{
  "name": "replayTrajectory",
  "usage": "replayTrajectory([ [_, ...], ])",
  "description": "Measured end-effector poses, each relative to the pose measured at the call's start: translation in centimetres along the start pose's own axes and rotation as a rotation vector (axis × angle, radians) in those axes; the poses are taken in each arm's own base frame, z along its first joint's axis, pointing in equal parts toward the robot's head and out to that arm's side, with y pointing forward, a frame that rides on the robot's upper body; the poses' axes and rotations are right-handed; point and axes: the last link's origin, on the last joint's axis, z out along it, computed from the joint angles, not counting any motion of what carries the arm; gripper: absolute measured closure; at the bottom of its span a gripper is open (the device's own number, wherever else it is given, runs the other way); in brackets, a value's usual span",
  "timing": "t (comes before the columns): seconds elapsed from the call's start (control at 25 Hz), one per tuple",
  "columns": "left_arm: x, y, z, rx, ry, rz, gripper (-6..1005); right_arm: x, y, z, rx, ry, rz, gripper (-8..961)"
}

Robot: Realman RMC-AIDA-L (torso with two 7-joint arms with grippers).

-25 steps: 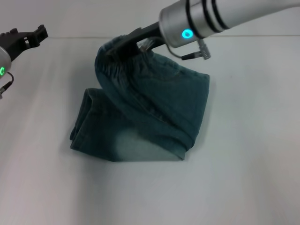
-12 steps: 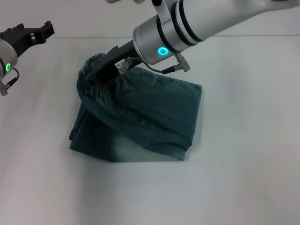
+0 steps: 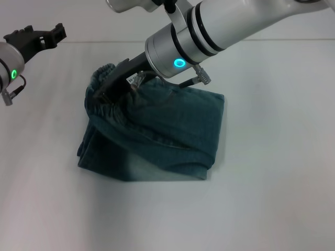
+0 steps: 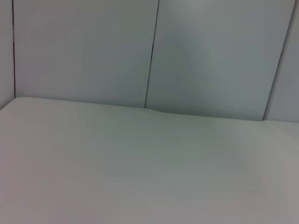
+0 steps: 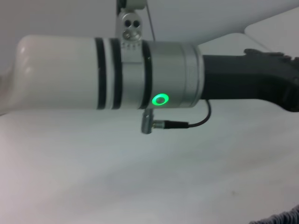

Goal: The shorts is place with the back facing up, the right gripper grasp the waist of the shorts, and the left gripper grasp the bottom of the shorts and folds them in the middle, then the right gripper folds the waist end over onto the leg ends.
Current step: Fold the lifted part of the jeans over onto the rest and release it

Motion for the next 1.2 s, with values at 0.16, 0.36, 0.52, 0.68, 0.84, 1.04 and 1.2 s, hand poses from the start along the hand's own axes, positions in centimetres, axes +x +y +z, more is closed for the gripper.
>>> replayTrajectory([
  [0.16, 0.0, 0.1, 0.0, -0.003, -0.001, 0.001, 228, 0.1, 0.4, 0.1, -0.017, 0.018, -0.025, 872],
  [0.36, 0.0, 0.5, 0.2, -0.014, -0.004, 0.01, 228, 0.4, 0.4, 0.2, -0.009, 0.023, -0.038, 827],
  [0.52, 0.1, 0.4, 0.2, -0.009, -0.002, 0.01, 228, 0.5, 0.2, -0.2, 0.005, -0.003, -0.038, 656],
  [0.68, 0.2, 0.1, 0.1, 0.0, 0.004, -0.003, 229, 1.2, 0.0, -1.6, 0.015, -0.086, -0.015, 501],
  [0.84, 0.4, -0.9, -0.3, 0.003, 0.013, -0.037, 227, 3.2, -0.1, -3.6, 0.021, -0.205, 0.031, 323],
  [1.04, -0.2, -2.2, -2.0, -0.068, 0.008, -0.115, 223, 7.2, -0.4, -6.6, 0.025, -0.394, 0.115, 137],
  [1.2, -1.2, -3.2, -3.8, -0.162, -0.004, -0.187, 221, 10.8, -0.7, -8.9, 0.034, -0.512, 0.155, 62],
])
